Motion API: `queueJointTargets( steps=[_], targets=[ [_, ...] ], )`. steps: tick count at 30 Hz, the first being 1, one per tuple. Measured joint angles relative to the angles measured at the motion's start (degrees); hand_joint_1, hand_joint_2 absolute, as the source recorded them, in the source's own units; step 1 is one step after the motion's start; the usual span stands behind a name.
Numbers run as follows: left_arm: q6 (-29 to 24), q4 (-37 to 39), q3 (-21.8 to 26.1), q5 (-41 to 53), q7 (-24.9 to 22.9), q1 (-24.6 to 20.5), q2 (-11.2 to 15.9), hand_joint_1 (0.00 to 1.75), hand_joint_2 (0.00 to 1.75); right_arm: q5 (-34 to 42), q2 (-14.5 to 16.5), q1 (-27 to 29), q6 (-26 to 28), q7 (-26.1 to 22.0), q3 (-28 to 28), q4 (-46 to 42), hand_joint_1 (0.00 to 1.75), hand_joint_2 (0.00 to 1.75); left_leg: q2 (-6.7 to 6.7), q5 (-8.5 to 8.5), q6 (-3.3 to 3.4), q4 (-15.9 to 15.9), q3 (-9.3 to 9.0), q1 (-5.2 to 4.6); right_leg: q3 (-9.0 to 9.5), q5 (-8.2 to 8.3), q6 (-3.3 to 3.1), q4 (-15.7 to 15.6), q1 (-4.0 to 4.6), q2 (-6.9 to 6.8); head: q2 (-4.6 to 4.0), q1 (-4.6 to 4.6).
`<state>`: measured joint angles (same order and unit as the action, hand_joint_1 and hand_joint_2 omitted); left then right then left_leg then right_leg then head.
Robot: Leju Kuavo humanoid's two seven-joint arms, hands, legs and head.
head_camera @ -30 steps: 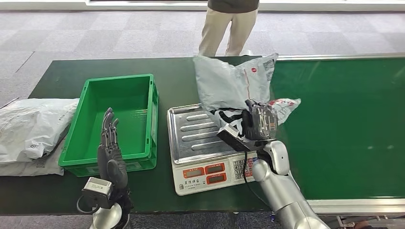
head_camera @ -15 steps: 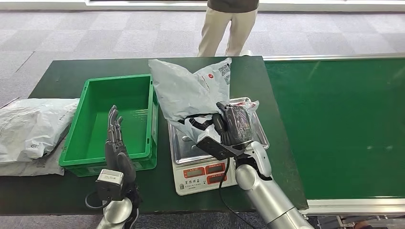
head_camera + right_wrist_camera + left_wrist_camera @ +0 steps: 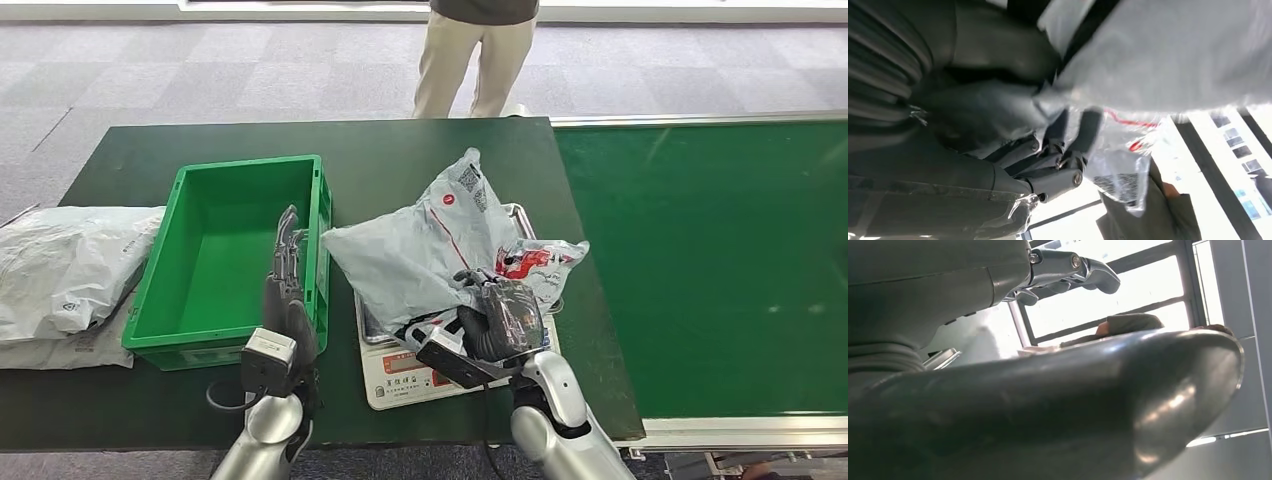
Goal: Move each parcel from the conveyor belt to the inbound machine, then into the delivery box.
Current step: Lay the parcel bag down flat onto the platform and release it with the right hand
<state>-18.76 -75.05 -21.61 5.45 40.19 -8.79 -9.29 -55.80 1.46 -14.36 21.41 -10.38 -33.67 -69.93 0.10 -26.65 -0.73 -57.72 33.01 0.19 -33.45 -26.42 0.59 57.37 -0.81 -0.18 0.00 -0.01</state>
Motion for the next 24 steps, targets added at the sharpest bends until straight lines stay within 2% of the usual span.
queueJointTargets(
  steps=[4, 10, 17, 21, 24],
  targets=[
    [-0.4, 0.1, -0.4, 1.1, 0.0, 0.1, 0.0, 0.0, 0.0, -2.4, -0.7, 1.0, 0.7, 2.2, 0.1, -0.8, 0.0, 1.75, 0.0, 0.0, 0.0, 0.0, 0.0, 0.0, 0.0, 0.0, 0.0, 0.0, 0.0, -0.01, -0.01, 0.01],
    [-0.6, 0.1, -0.9, 2.3, 0.0, 0.1, 0.0, 0.0, 0.0, -9.8, -2.8, 4.4, 3.8, 6.2, 1.0, -3.7, 0.0, 1.75, -0.01, -0.01, 0.02, 0.0, 0.01, -0.02, 0.03, 0.0, 0.0, 0.0, -0.03, -0.02, -0.01, 0.01],
    [-1.3, -1.3, -1.0, 2.8, 0.0, 0.8, 0.1, 0.0, 0.0, -11.3, -3.3, 8.2, 14.3, 4.9, 3.6, -10.8, 0.0, 1.75, -0.01, -0.02, 0.02, 0.0, 0.01, -0.02, 0.0, -0.02, 0.0, 0.0, -0.02, -0.04, 0.0, 0.01],
    [-1.3, -1.7, -1.0, 2.9, 0.0, 0.8, 0.1, 0.0, 0.0, -11.7, -3.8, 10.0, 16.4, 4.6, 4.7, -14.5, 0.0, 0.0, 0.03, -0.03, 0.01, 0.0, 0.01, -0.01, -0.01, -0.02, 0.0, 0.0, -0.02, 0.0, -0.02, 0.01],
    [-1.4, -1.8, -1.0, 2.9, 0.0, 1.0, 0.1, 0.0, 0.0, -13.0, -4.0, 11.5, 18.0, 2.3, 5.9, -17.4, 0.0, 0.0, 0.02, -0.02, 0.01, 0.0, 0.01, -0.02, 0.01, -0.02, 0.0, 0.0, -0.02, -0.02, -0.01, 0.01]
  ],
)
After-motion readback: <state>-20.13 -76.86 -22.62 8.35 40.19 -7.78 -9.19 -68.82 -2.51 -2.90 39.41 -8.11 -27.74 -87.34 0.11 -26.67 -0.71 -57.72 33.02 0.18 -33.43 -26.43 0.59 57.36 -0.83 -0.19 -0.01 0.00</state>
